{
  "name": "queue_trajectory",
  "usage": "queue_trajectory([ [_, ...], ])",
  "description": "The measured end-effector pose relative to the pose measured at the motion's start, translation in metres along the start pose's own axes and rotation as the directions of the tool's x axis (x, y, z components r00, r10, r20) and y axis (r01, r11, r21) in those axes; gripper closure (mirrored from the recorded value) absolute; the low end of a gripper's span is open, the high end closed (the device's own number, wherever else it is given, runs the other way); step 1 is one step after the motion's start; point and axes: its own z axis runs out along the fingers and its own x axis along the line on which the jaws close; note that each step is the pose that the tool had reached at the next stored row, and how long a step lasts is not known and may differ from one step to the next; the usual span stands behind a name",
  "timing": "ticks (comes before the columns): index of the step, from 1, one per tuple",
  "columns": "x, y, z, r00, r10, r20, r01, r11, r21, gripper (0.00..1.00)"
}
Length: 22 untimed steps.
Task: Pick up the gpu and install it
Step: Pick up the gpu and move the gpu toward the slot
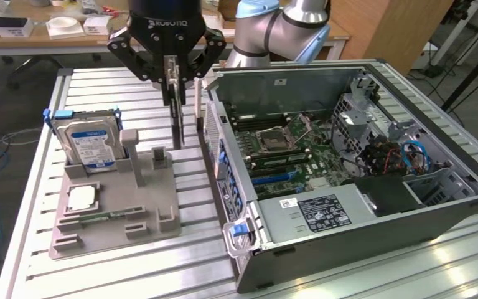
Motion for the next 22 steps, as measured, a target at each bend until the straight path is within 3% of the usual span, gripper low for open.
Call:
queue_trajectory([
  [6,-0.011,0.0005,0.0016,1.0000,0.000,0.0000,0.000,1.0000,0.0000,0.74],
  [22,-0.053,0.0025,0.0040,1.0000,0.000,-0.0002,0.000,1.0000,0.0001,0.74],
])
